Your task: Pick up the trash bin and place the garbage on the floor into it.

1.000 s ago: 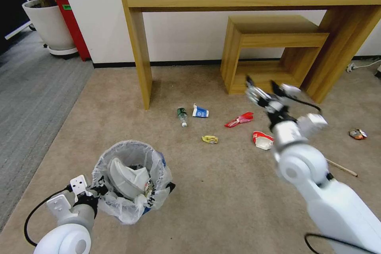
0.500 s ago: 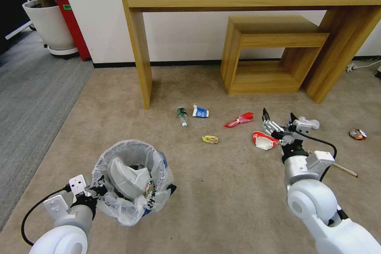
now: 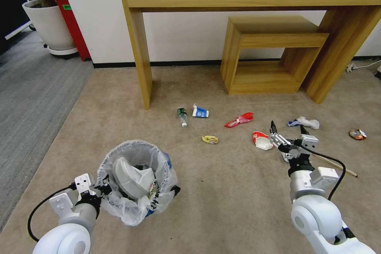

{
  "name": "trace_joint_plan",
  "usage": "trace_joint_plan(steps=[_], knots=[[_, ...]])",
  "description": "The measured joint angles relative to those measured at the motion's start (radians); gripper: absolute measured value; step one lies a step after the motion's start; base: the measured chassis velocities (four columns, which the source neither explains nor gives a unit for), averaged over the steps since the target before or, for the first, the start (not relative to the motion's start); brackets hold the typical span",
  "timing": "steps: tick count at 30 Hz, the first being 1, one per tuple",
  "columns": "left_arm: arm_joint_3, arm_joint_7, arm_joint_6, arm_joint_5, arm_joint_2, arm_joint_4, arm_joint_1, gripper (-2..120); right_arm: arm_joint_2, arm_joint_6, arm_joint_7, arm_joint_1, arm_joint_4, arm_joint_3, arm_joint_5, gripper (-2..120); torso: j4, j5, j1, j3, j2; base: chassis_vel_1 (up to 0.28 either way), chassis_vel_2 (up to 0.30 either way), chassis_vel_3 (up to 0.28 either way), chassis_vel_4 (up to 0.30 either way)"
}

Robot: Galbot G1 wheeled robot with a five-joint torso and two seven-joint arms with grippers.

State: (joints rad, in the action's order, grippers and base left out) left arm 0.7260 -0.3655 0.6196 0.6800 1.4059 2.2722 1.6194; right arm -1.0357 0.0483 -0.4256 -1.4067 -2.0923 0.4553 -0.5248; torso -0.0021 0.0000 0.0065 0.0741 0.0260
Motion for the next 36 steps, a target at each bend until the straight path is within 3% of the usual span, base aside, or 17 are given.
trace_joint_plan(steps=[36], knots=[[0.019,0.002,-0.015,0.002,0.002,-0.007,-0.001,0,-0.004,-0.009,0.002,0.06,0.05,-0.063,0.012,97,-0.0001,-0.0001,0.0,0.0,0.0,-0.107,0.105,0.106,-0.11]])
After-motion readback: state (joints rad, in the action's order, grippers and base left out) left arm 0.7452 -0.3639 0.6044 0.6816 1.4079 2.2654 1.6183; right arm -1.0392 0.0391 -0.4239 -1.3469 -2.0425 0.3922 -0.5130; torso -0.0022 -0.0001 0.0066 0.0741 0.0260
